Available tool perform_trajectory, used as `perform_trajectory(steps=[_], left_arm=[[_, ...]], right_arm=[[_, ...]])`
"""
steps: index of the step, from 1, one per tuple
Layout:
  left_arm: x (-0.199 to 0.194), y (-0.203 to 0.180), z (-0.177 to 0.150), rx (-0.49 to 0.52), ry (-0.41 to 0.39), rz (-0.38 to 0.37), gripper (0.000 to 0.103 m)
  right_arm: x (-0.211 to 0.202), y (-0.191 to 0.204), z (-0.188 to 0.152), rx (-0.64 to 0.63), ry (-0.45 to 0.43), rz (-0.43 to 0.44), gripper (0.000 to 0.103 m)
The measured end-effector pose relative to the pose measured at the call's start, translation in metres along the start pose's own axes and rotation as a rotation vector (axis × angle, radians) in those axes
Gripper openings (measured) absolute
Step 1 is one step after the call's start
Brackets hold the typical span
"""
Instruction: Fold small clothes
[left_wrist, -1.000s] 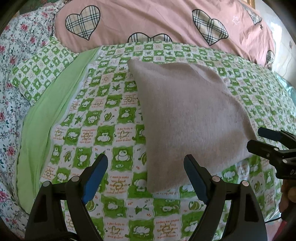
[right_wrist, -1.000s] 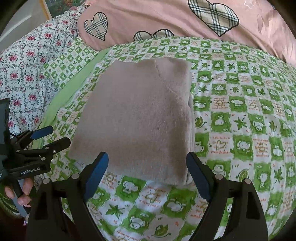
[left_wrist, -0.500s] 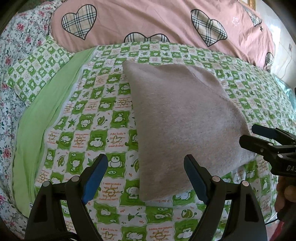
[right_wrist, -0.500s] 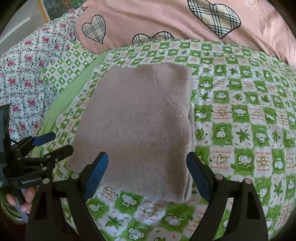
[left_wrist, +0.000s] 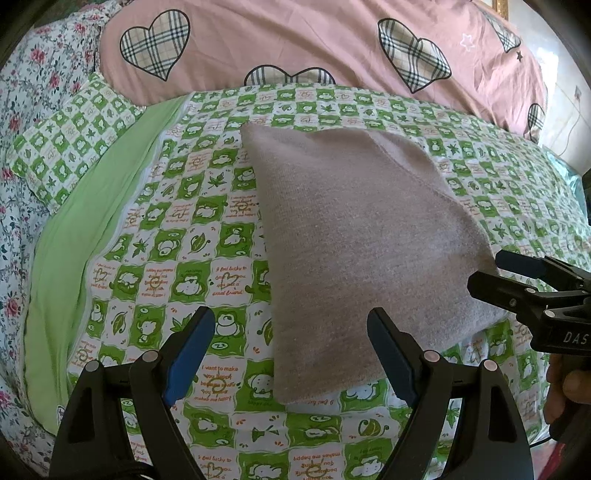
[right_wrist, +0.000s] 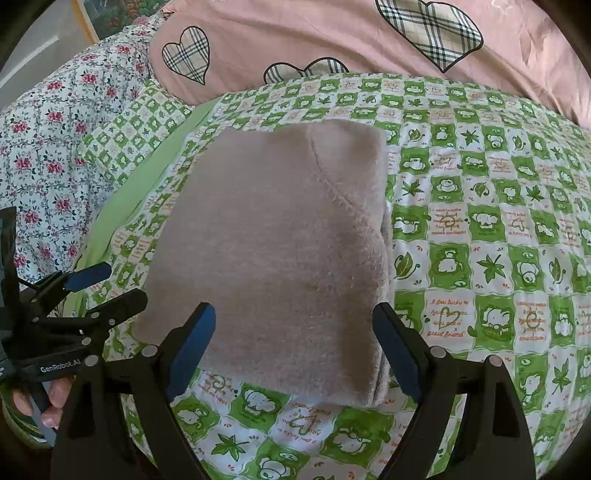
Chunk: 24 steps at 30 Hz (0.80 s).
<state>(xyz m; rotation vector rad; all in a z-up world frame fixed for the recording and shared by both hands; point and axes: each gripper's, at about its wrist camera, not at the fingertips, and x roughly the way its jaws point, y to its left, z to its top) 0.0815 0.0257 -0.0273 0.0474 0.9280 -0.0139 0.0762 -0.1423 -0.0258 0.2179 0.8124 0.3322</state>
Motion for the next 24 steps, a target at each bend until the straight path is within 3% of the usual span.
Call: perform_trajectory(steps=[24], left_arm=[[-0.0005,-0.001,0.0007,0.0,-0.002,-0.005,0.085]], right_arm=[[0.0004,0.0008,-0.0001,0.0,0.0,0.001,0.088]])
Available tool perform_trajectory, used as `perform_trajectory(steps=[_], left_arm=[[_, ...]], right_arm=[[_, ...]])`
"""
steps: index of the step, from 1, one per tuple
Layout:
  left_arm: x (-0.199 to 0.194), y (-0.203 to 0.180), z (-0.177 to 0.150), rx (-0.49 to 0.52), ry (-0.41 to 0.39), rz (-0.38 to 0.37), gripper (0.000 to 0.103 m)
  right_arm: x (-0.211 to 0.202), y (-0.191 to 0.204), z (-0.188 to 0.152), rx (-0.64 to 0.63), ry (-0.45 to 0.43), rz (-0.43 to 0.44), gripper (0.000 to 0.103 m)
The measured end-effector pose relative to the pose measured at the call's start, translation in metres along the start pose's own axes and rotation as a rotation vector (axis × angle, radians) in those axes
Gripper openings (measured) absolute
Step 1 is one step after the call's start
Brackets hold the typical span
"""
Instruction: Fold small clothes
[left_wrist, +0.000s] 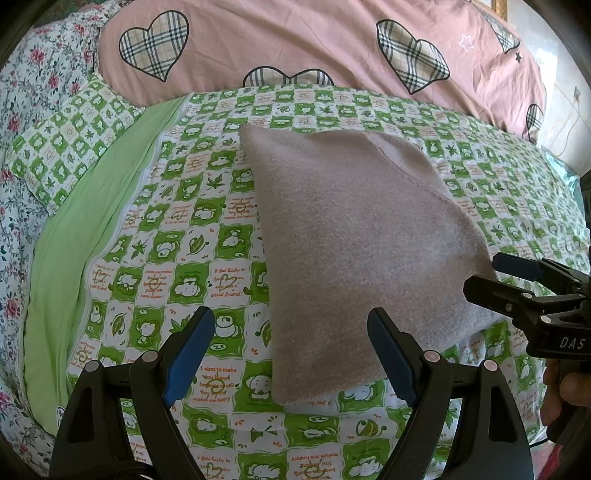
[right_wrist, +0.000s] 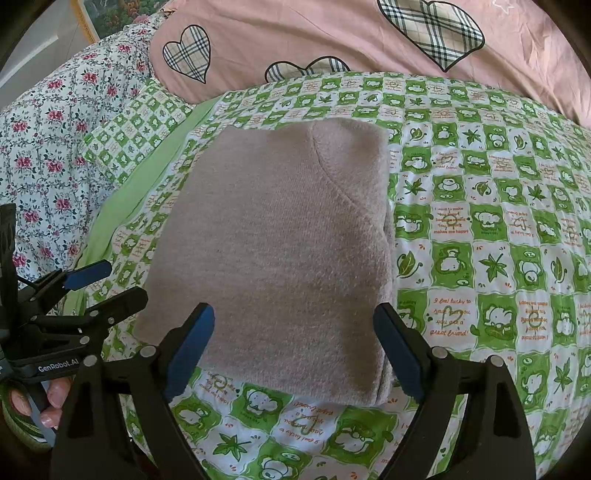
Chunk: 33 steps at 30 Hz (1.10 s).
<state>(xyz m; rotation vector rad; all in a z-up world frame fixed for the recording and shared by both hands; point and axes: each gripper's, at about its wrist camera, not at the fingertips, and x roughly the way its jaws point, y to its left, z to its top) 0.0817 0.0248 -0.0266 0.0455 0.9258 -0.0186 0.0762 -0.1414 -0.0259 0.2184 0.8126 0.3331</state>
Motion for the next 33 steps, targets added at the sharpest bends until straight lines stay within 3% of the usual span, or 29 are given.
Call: perform_trajectory(steps=[33], left_arm=[[-0.0013,-0.0012,0.0033,0.003,0.0,-0.005,0.085]], right_arm=[[-0.0011,0.0016,0.0004,-0.001,-0.001,0.001,0.089]])
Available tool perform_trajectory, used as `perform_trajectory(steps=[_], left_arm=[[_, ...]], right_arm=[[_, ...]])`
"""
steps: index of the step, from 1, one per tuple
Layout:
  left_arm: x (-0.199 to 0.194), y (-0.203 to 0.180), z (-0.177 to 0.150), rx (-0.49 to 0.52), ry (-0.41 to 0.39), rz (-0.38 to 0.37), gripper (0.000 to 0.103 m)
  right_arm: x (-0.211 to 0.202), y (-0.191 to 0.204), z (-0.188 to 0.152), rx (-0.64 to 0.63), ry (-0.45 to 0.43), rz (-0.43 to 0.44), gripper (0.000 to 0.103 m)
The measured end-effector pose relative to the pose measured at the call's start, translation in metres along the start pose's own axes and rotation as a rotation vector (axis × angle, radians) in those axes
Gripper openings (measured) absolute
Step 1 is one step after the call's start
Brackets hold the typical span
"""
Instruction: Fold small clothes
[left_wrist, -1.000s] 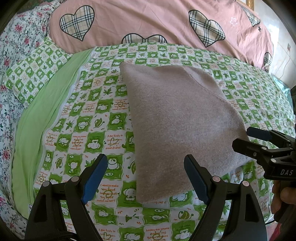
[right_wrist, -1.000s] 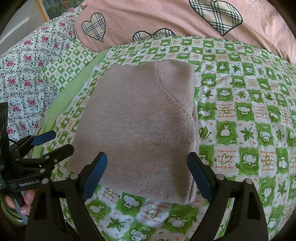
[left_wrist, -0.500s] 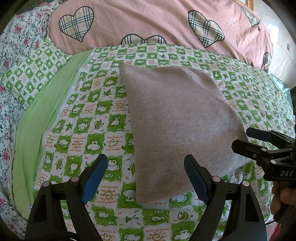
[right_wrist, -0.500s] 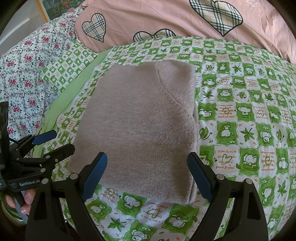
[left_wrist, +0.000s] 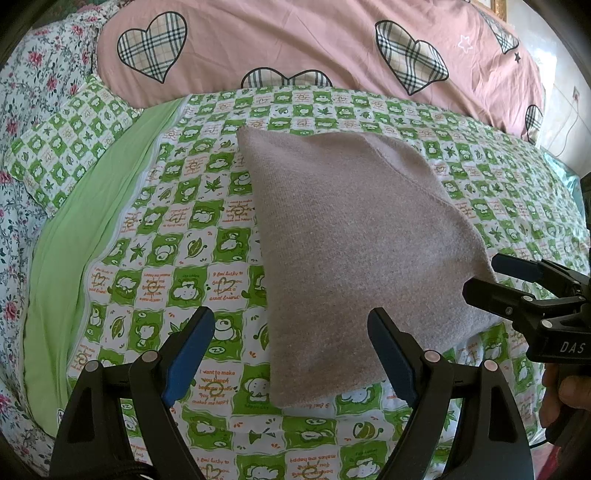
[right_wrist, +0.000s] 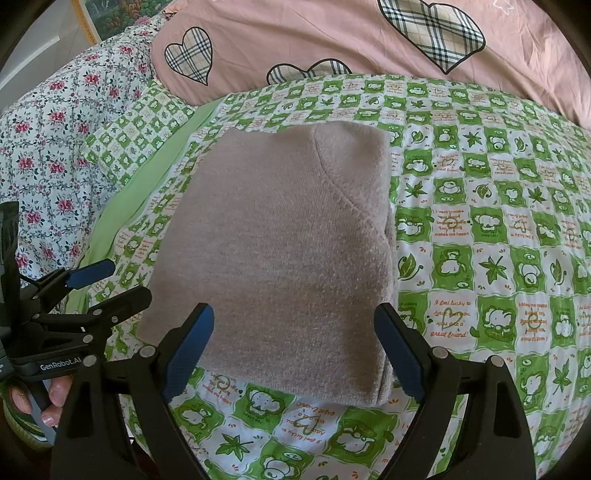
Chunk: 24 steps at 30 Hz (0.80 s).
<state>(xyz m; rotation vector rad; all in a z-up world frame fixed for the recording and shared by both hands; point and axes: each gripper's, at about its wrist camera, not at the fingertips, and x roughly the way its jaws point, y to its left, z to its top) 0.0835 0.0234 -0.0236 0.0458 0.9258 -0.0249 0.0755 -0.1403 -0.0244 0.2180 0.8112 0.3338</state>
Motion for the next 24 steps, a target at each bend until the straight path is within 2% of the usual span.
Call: perform_trajectory(steps=[24], left_arm=[[0.0009,-0.0008,0.0039,0.009,-0.006,-0.008,0.085]], right_arm=[[-0.0039,-0.0011,0.0092,-0.001,-0.014,0.007,0.089]])
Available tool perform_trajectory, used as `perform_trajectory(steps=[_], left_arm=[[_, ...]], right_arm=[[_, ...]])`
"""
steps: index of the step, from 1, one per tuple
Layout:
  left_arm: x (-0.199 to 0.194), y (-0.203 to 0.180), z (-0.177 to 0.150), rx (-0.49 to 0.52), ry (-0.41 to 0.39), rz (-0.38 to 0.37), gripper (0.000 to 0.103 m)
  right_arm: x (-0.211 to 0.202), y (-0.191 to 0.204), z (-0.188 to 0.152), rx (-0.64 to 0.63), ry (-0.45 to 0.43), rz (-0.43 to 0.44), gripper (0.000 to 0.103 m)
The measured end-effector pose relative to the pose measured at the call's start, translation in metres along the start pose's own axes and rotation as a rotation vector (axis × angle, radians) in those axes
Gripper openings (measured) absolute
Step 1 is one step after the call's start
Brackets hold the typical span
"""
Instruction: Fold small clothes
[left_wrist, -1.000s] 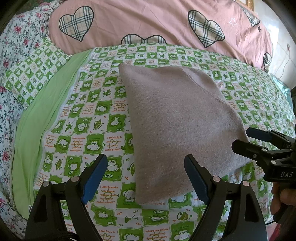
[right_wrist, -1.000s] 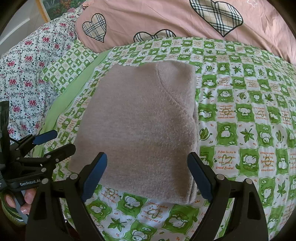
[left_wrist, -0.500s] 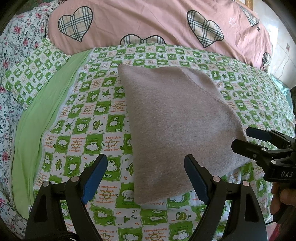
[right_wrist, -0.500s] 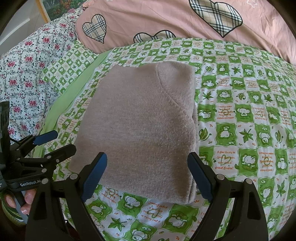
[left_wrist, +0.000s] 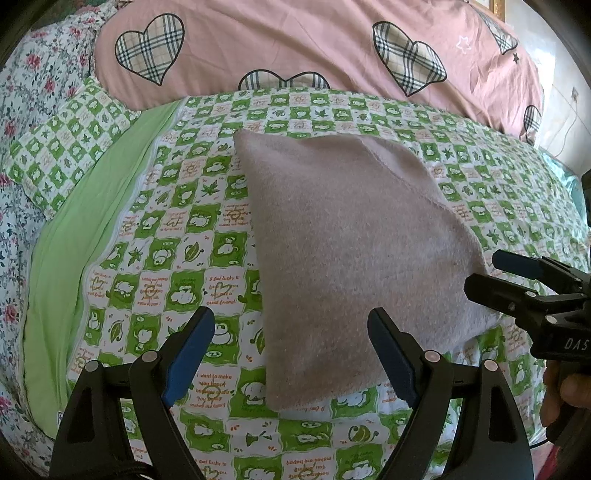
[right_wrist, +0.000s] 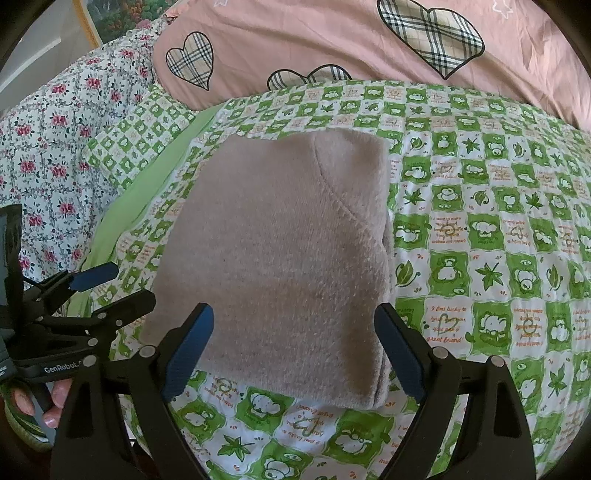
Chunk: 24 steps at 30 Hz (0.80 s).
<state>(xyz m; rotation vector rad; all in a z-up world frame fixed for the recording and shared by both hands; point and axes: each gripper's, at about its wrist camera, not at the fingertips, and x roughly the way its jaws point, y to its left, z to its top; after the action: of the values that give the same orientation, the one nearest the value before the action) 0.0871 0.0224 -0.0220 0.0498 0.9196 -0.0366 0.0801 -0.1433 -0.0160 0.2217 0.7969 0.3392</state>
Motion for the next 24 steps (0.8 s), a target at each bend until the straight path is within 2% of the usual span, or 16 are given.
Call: perform_trajectory(steps=[24], left_arm=[[0.007,-0.002,0.009,0.002,-0.009,0.034,0.085]], right_arm=[[0.003,-0.012,0.008,0.031,-0.029,0.0,0.089]])
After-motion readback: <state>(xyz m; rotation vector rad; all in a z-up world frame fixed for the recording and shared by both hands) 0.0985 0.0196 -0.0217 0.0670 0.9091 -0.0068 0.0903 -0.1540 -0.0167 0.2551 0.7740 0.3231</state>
